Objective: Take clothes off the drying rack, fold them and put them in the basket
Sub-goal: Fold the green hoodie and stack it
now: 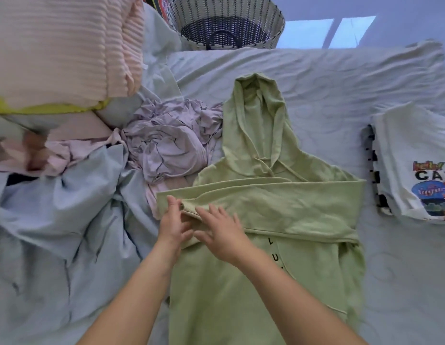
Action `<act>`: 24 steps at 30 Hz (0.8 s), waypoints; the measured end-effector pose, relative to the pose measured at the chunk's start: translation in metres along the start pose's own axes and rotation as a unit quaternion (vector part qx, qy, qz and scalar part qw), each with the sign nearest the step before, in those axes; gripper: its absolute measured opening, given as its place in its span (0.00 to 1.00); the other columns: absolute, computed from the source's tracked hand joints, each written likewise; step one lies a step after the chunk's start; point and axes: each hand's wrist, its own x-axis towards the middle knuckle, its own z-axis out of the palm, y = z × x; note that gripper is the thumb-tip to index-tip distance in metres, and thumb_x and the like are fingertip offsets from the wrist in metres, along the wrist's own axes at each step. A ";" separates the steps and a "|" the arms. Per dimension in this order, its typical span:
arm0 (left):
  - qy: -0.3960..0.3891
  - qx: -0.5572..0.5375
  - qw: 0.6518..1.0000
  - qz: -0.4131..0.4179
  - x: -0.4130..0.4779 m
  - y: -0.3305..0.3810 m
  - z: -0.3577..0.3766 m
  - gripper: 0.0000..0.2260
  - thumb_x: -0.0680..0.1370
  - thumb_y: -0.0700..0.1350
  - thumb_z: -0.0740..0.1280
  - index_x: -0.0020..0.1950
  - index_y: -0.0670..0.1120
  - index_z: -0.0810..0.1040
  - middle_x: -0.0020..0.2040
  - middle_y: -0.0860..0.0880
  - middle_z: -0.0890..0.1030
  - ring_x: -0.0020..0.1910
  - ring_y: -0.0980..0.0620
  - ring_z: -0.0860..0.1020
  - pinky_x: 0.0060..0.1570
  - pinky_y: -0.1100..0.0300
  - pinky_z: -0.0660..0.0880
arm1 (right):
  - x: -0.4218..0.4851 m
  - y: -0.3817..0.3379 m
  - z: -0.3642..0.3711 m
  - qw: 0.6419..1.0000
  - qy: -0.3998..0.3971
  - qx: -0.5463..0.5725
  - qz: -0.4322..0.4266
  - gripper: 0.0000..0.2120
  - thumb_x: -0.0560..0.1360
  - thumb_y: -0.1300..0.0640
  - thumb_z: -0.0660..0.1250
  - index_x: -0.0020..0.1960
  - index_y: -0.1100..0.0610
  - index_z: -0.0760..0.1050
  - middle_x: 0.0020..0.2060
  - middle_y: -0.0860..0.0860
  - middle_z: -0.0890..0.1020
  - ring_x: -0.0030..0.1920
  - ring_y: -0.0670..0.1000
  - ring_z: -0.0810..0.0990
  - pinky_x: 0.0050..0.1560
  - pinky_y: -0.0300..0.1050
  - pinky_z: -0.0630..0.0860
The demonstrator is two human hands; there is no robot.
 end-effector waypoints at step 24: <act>0.062 0.352 0.859 0.366 -0.001 -0.034 -0.008 0.22 0.77 0.33 0.64 0.71 0.43 0.70 0.68 0.42 0.69 0.69 0.48 0.66 0.62 0.82 0.50 | 0.033 0.151 -0.126 0.929 0.141 -0.197 0.280 0.15 0.75 0.39 0.64 0.52 0.50 0.77 0.50 0.51 0.81 0.54 0.55 0.78 0.49 0.46 0.70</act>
